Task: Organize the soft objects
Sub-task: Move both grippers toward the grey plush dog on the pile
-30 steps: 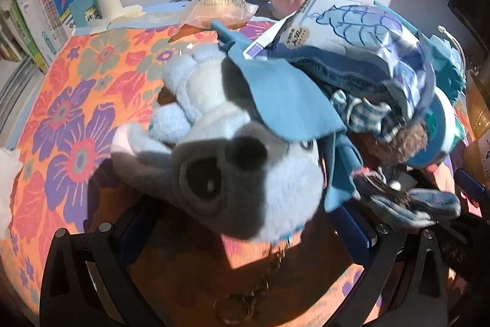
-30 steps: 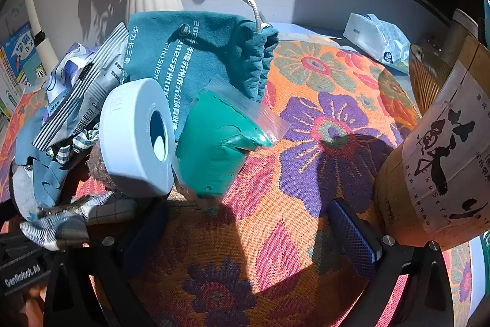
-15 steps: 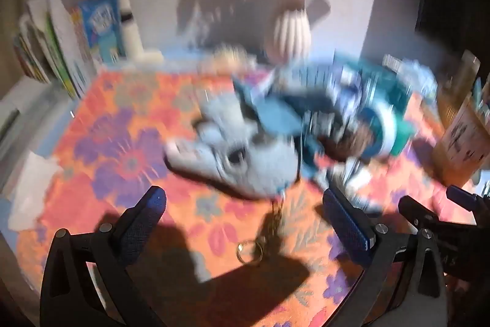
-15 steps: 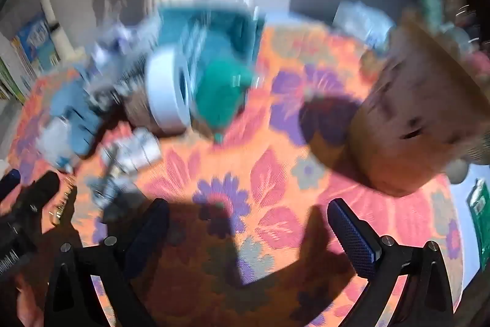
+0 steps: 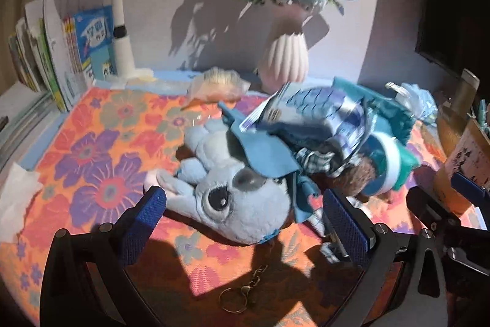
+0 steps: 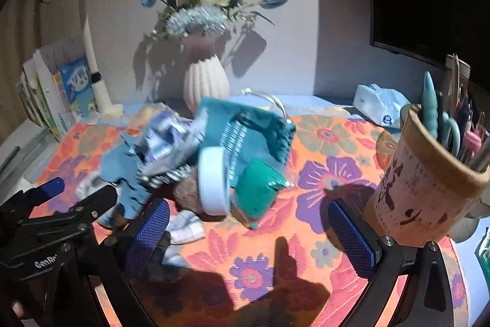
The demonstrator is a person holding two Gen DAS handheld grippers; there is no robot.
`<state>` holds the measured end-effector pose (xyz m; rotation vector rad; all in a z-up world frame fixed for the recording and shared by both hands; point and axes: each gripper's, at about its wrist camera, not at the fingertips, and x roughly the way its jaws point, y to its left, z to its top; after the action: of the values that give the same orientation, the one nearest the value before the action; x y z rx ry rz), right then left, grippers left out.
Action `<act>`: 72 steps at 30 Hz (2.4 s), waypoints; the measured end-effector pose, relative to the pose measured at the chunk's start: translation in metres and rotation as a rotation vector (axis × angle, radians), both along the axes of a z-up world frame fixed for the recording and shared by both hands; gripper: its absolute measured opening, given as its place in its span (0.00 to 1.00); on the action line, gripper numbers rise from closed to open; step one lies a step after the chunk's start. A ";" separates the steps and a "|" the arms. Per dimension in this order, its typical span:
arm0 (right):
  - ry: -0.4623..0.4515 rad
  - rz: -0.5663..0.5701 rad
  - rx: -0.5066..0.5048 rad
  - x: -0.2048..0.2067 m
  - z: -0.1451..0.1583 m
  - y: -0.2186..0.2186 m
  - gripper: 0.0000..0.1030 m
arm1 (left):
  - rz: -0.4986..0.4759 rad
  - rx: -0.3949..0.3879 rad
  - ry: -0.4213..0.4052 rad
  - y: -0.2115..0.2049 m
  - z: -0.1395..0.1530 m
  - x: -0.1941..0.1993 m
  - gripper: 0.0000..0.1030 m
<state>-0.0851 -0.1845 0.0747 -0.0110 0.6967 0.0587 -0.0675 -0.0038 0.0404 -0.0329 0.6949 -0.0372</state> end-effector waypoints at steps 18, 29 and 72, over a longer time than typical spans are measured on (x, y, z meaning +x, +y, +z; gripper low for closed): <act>0.083 -0.015 0.118 0.015 -0.017 -0.017 1.00 | -0.017 0.055 -0.005 -0.010 -0.007 0.001 0.99; 0.091 -0.023 0.071 0.017 -0.017 -0.013 1.00 | 0.004 0.042 0.023 -0.005 -0.010 0.006 0.99; 0.110 -0.031 0.067 0.019 -0.021 -0.012 1.00 | 0.021 0.008 0.037 0.000 -0.013 0.008 0.99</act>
<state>-0.0656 -0.1966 0.0540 0.0678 0.8047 0.0531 -0.0596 -0.0037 0.0272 -0.0330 0.7316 -0.0140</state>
